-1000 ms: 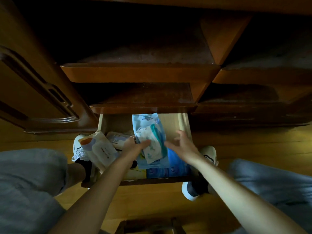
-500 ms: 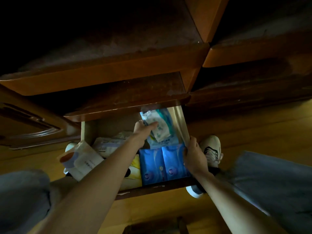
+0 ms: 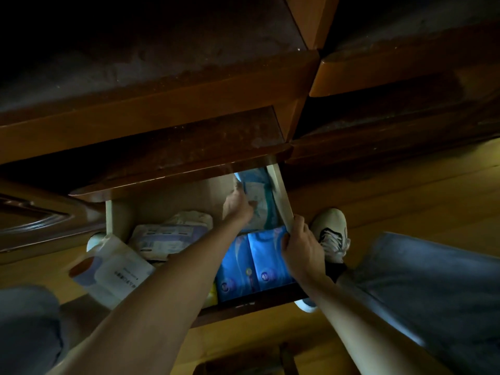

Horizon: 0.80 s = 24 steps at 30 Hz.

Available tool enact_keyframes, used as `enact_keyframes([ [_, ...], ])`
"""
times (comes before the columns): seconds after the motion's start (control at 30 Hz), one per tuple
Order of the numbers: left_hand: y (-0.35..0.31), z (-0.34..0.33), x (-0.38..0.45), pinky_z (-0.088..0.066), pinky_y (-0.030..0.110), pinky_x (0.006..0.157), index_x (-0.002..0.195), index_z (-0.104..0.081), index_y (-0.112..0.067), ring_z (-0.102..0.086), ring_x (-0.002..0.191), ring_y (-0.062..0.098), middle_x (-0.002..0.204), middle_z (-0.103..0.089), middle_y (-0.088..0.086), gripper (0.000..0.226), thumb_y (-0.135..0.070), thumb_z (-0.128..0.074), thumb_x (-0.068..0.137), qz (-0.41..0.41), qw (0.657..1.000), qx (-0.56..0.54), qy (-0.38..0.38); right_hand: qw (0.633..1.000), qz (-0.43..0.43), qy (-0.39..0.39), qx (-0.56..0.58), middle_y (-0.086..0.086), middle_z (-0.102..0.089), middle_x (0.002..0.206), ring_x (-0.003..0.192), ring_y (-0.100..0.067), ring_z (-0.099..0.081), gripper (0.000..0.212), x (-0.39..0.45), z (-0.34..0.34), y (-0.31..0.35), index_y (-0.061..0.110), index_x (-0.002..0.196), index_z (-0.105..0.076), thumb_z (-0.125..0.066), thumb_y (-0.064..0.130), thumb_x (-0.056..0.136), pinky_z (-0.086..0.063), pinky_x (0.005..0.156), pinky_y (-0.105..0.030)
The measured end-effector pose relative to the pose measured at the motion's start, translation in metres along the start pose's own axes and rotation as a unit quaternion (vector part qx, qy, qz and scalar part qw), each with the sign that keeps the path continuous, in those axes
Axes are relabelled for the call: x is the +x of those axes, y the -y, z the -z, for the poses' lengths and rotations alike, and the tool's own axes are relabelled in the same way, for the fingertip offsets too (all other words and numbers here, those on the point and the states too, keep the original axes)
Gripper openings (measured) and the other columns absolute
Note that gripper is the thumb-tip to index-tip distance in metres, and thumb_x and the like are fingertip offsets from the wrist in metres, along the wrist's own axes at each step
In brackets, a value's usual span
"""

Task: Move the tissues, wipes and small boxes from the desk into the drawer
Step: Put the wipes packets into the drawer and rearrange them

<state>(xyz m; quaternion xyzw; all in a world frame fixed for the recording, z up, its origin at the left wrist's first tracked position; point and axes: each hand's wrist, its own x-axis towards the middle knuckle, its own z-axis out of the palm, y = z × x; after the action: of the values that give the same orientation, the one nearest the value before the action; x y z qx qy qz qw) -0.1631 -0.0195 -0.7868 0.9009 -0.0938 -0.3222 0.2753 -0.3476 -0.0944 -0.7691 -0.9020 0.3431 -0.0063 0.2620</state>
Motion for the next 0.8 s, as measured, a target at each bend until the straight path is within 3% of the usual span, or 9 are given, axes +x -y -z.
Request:
enact_keyframes([
  [0.1, 0.008, -0.001, 0.000, -0.052, 0.042, 0.090, 0.158, -0.008, -0.013, -0.057, 0.122, 0.035, 0.138, -0.056, 0.016, 0.099, -0.042, -0.072, 0.088, 0.034, 0.997, 0.050, 0.039, 1.000, 0.004, 0.006, 0.000, -0.008, -0.066, 0.105, 0.089, -0.028, -0.070, 0.033, 0.000, 0.000, 0.000, 0.018, 0.123, -0.041, -0.057, 0.026, 0.096, -0.060, 0.062, -0.046],
  [0.2, 0.012, 0.003, 0.003, -0.039, 0.043, 0.105, 0.158, 0.012, -0.016, -0.034, 0.141, 0.036, 0.158, -0.027, 0.019, 0.130, -0.056, -0.079, 0.075, 0.046, 0.987, 0.150, -0.029, 1.000, 0.007, 0.004, -0.001, -0.008, -0.066, 0.106, 0.088, -0.028, -0.070, 0.033, 0.000, 0.000, -0.001, 0.019, 0.123, -0.040, -0.056, 0.026, 0.096, -0.060, 0.061, -0.045],
  [0.3, 0.018, 0.005, 0.009, -0.013, 0.052, 0.122, 0.159, 0.005, -0.023, -0.001, 0.153, 0.036, 0.167, 0.004, 0.014, 0.120, -0.064, -0.073, 0.076, -0.076, 0.953, 0.292, -0.025, 1.000, 0.007, 0.000, 0.001, -0.007, -0.066, 0.106, 0.088, -0.028, -0.070, 0.032, 0.001, 0.000, -0.001, 0.019, 0.123, -0.040, -0.057, 0.027, 0.097, -0.060, 0.062, -0.044],
  [0.4, 0.010, 0.003, 0.011, -0.010, 0.052, 0.122, 0.153, -0.027, -0.018, -0.015, 0.150, 0.033, 0.160, -0.028, 0.014, 0.091, -0.051, -0.073, 0.082, -0.132, 0.937, 0.322, -0.004, 1.000, 0.006, 0.000, -0.007, -0.007, -0.066, 0.104, 0.088, -0.029, -0.070, 0.031, 0.000, -0.003, -0.002, 0.019, 0.120, -0.040, -0.058, 0.026, 0.096, -0.059, 0.060, -0.046],
  [0.5, -0.003, 0.003, 0.001, -0.037, 0.044, 0.107, 0.140, -0.038, -0.010, -0.049, 0.129, 0.033, 0.136, -0.057, 0.014, 0.065, -0.036, -0.069, 0.089, -0.106, 0.964, 0.241, -0.023, 1.000, -0.002, 0.008, -0.007, -0.012, -0.064, 0.107, 0.095, -0.036, -0.068, 0.030, 0.001, -0.002, -0.002, 0.017, 0.118, -0.040, -0.058, 0.023, 0.094, -0.056, 0.061, -0.047],
  [0.6, -0.002, 0.026, -0.017, -0.049, 0.038, 0.090, 0.134, -0.049, -0.014, -0.060, 0.115, 0.032, 0.128, -0.062, 0.012, 0.053, -0.028, -0.072, 0.088, -0.099, 0.987, 0.125, 0.036, 0.996, 0.036, -0.038, -0.065, -0.022, -0.054, 0.132, 0.123, -0.042, -0.054, 0.053, -0.001, 0.000, 0.002, 0.007, 0.134, -0.043, -0.066, 0.022, 0.088, -0.052, 0.091, -0.055],
  [0.67, 0.013, 0.057, -0.035, -0.052, 0.031, 0.079, 0.128, -0.058, -0.017, -0.064, 0.105, 0.028, 0.122, -0.066, 0.010, 0.049, -0.032, -0.075, 0.085, -0.095, 0.991, 0.091, 0.019, 0.988, 0.100, -0.079, -0.082, -0.022, -0.047, 0.142, 0.133, -0.043, -0.045, 0.064, -0.004, 0.002, 0.017, 0.003, 0.139, -0.045, -0.072, 0.021, 0.083, -0.042, 0.105, -0.055],
  [0.73, 0.039, 0.098, -0.056, -0.048, 0.021, 0.059, 0.109, -0.065, -0.019, -0.063, 0.084, 0.016, 0.108, -0.070, 0.005, 0.037, -0.036, -0.080, 0.079, -0.073, 0.994, 0.079, -0.001, 0.978, 0.180, -0.077, -0.069, -0.018, -0.050, 0.137, 0.127, -0.040, -0.049, 0.060, -0.010, -0.002, 0.042, 0.007, 0.133, -0.051, -0.074, 0.021, 0.080, -0.043, 0.104, -0.052],
  [0.8, 0.071, 0.148, -0.082, -0.047, 0.020, 0.050, 0.094, -0.066, -0.016, -0.062, 0.073, 0.010, 0.094, -0.069, 0.001, 0.036, -0.039, -0.084, 0.073, -0.032, 0.997, 0.069, -0.029, 0.968, 0.248, -0.036, 0.007, -0.011, -0.059, 0.123, 0.113, -0.033, -0.058, 0.039, -0.022, -0.013, 0.080, 0.012, 0.121, -0.058, -0.068, 0.022, 0.085, -0.049, 0.095, -0.049],
])
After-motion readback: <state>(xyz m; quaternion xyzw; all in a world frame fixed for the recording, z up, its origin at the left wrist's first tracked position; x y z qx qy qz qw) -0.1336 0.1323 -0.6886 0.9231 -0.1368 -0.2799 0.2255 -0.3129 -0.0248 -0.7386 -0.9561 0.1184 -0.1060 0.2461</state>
